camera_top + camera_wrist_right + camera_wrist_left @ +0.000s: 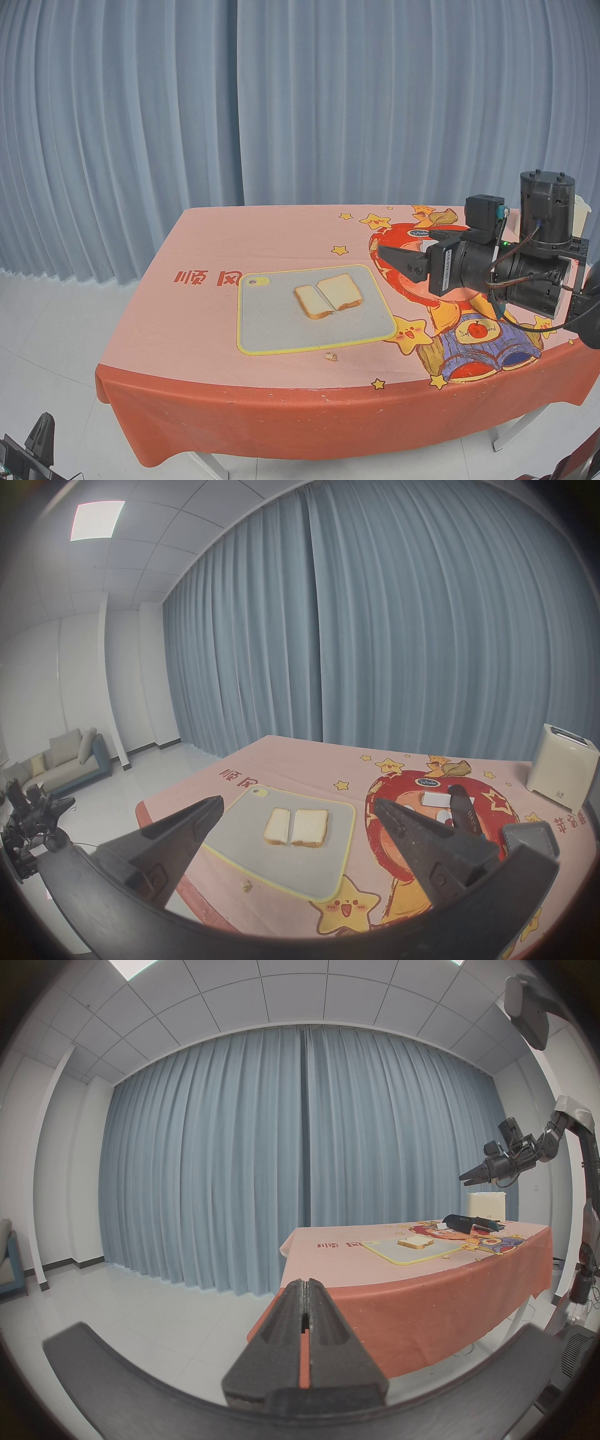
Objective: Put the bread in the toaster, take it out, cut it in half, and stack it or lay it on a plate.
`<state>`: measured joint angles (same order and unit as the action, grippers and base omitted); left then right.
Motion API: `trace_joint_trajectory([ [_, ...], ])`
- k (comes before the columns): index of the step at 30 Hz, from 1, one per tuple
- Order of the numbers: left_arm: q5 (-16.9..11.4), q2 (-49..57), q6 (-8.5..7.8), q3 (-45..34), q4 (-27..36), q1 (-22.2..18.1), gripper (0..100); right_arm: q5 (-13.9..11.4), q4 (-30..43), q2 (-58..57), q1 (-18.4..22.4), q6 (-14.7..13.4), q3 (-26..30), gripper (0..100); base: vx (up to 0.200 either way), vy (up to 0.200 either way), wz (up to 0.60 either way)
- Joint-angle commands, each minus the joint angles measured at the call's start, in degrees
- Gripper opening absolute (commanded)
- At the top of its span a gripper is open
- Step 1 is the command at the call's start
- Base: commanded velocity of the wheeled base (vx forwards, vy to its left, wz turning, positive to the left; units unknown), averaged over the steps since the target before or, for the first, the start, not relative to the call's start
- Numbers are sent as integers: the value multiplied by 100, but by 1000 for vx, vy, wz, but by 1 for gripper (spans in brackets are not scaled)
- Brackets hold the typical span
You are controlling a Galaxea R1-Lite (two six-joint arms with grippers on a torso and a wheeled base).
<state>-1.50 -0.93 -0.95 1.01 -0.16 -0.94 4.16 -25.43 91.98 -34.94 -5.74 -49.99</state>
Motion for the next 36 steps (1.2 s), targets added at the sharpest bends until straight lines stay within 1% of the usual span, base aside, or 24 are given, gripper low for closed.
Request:
trace_joint_trajectory([
  [1, 1, 93, -2, -101, -2, -3, 0, 41, -6, 127, -4, -6, -2, 100, 0, 0, 0],
  [4, 1, 93, 7, -101, -2, -3, 0, 138, -6, 180, -13, 3, -28, 100, 0, 0, 0],
  [9, 1, 93, -2, -101, -2, -3, 0, 182, -32, 338, 5, -15, -63, 100, 0, 0, 0],
  [11, 1, 93, -2, -101, -2, -3, 0, 261, -41, 347, -13, -15, -81, 100, 0, 0, 0],
  [16, 1, 93, -2, -101, -2, -3, 0, 340, -50, 540, -4, -32, -107, 100, 0, 0, 0],
  [27, 1, 93, -2, -101, -2, -3, 0, 375, -50, 866, -22, -59, -186, 100, 0, 0, 0],
  [36, 1, 93, -2, -101, -2, -3, 0, 375, -50, 1033, 40, -50, -195, 100, 0, 0, 0],
])
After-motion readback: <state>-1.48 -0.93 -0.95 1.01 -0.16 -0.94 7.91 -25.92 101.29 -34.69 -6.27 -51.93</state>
